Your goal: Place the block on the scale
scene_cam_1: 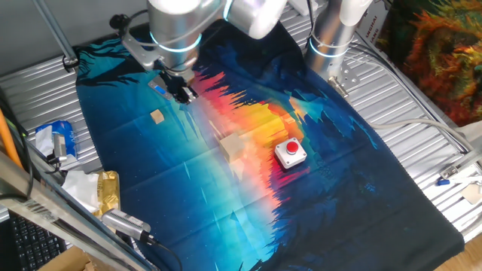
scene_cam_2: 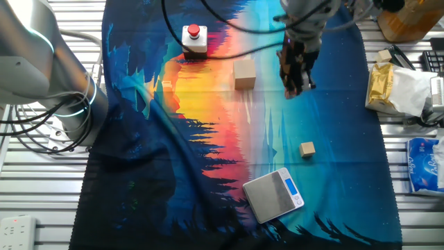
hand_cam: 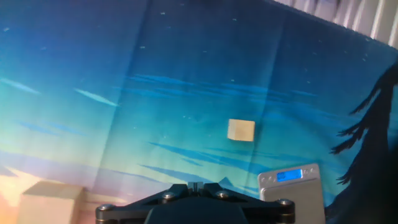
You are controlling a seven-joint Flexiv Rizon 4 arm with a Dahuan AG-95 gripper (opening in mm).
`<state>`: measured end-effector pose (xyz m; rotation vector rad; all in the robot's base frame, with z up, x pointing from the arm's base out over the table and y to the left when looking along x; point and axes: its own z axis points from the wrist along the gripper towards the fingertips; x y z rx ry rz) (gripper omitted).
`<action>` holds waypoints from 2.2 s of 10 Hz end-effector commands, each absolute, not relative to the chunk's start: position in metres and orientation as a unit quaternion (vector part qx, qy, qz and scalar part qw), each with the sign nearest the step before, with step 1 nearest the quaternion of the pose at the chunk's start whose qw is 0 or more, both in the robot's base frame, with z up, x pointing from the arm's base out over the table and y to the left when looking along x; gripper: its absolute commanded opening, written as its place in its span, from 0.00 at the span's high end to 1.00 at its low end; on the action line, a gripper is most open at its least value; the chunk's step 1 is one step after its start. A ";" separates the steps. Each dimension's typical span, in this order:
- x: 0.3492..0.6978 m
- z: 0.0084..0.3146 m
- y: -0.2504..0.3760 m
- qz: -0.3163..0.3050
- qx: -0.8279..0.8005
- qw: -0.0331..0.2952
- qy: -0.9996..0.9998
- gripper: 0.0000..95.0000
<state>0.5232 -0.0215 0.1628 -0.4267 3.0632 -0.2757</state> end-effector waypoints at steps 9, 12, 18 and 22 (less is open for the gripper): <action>0.581 0.135 -0.075 -0.101 -0.183 0.039 0.977 1.00; 0.588 0.124 -0.086 -0.069 -0.193 0.051 0.977 1.00; 0.596 0.130 -0.086 -0.046 -0.153 0.055 0.986 1.00; 0.606 0.128 -0.084 -0.049 -0.160 0.049 0.985 1.00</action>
